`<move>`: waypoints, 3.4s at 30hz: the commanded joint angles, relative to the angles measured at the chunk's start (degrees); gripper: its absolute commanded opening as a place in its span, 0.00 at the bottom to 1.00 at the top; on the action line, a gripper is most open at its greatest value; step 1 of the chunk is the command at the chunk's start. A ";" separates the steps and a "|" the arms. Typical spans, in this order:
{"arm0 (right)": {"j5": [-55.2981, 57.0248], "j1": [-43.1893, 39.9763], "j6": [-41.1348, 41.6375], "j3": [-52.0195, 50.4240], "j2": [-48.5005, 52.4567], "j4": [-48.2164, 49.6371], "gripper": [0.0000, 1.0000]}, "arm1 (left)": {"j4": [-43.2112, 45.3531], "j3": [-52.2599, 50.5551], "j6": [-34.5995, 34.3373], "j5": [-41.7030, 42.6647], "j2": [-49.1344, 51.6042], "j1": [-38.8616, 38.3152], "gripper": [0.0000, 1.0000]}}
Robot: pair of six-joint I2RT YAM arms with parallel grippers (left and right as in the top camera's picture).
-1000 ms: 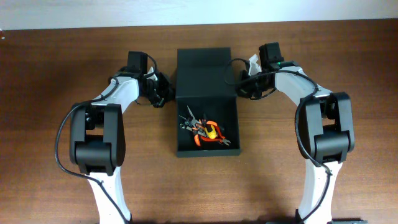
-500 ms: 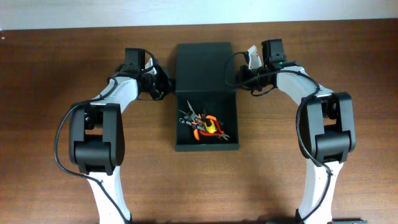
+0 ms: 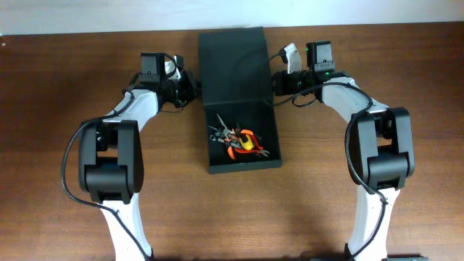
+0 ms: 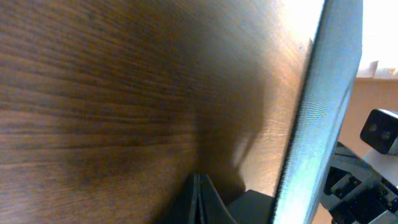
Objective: Pack container
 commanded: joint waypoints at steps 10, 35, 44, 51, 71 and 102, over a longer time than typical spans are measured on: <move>-3.13 -0.66 -6.32 1.07 -4.04 0.52 0.04 | 0.35 4.42 4.92 2.38 0.31 1.27 0.02; -7.56 -0.59 -8.85 1.07 -17.75 -6.51 0.04 | -2.56 9.29 7.76 16.31 0.04 1.49 0.02; -5.29 -0.57 -10.60 1.07 -22.18 -16.52 0.04 | -18.86 14.56 16.57 13.11 -0.04 1.49 0.02; -1.79 -0.57 -13.09 1.07 -25.73 -26.84 0.04 | -28.46 18.16 19.69 8.96 -0.07 1.46 0.02; 7.52 -0.57 -12.33 1.07 -31.12 -41.70 0.17 | -53.11 27.45 23.98 -8.37 -0.07 -0.46 0.03; 13.88 -4.74 -18.43 1.05 -61.77 -58.62 0.99 | -83.10 47.93 24.20 -27.45 -15.58 -7.15 0.99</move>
